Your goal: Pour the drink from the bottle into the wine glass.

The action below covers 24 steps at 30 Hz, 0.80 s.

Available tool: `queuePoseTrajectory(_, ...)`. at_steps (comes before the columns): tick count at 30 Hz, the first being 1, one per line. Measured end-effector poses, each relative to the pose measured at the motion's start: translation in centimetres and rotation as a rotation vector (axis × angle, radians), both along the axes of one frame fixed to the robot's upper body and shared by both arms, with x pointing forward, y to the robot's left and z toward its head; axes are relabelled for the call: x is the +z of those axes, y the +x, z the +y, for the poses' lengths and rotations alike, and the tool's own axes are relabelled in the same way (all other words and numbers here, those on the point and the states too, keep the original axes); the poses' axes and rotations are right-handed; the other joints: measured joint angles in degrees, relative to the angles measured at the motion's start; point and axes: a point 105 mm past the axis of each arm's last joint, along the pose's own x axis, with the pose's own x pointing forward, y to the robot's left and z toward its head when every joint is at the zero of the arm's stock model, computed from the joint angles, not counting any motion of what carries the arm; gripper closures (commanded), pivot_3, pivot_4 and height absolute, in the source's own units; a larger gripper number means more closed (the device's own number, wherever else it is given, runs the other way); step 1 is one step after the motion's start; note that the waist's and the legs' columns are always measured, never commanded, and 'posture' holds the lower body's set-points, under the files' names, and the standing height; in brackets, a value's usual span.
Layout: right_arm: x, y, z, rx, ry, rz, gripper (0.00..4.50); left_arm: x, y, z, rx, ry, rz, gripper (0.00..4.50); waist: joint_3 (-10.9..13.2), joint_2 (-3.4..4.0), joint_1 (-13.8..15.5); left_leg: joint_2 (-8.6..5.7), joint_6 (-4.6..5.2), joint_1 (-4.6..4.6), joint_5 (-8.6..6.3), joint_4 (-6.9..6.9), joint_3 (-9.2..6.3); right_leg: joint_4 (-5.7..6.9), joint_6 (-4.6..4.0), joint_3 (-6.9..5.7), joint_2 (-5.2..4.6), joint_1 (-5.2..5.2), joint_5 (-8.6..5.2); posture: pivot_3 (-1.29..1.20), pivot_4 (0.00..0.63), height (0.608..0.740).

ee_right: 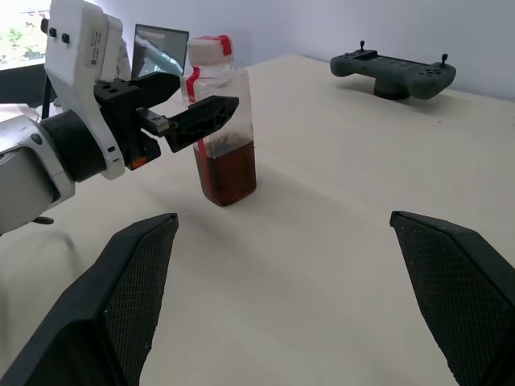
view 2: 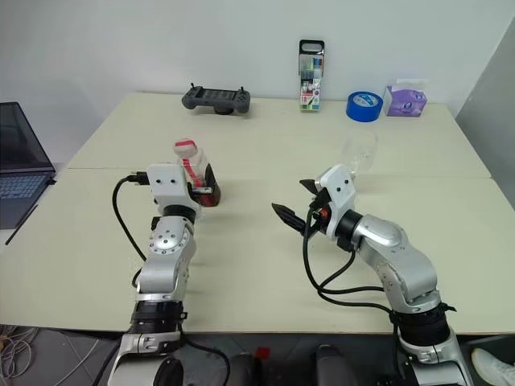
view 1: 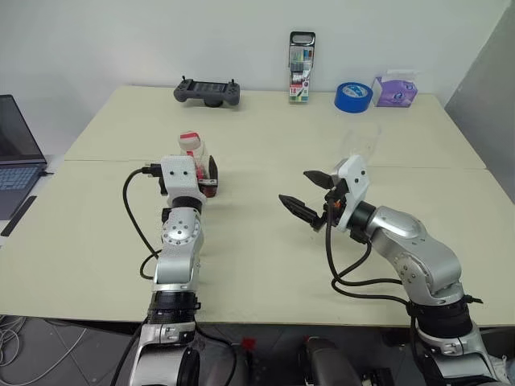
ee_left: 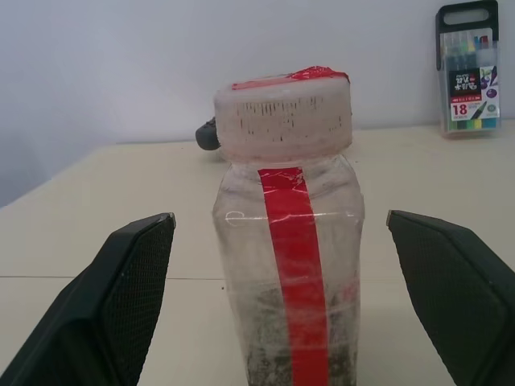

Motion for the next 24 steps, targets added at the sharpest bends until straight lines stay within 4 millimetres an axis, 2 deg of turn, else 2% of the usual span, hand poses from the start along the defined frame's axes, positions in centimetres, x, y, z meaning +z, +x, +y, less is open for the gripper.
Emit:
queuePoseTrajectory(13, -0.5, -0.1, -0.1, -0.002, -0.005, 0.017, 0.0, -0.8, 1.2, 0.5, -0.031, 0.023, 0.013, 0.01, 0.0, 0.0, 0.0, -0.03, 0.0, -0.02, 0.0, 0.0, -0.02, 0.01, 0.01, 0.0, -0.05, -0.03, 0.0, 0.0, 0.15, 0.74)
queuePoseTrajectory(17, -0.6, -0.1, -0.1, -0.002, -0.012, 0.025, 0.0, 0.1, 1.5, 0.2, -0.057, 0.008, -0.008, 0.01, 0.0, 0.0, 0.0, -0.04, -0.01, -0.03, 0.0, 0.0, -0.01, 0.01, 0.01, 0.01, -0.06, -0.03, 0.01, 0.0, 0.15, 0.74)
queuePoseTrajectory(24, -1.0, -0.2, 0.0, 0.005, -0.022, 0.038, 0.0, 0.1, 1.5, 0.2, -0.068, 0.003, -0.009, 0.01, 0.0, 0.0, 0.0, -0.04, -0.01, -0.02, 0.0, 0.0, -0.01, 0.01, 0.01, 0.01, -0.06, -0.03, 0.01, 0.0, 0.15, 0.74)
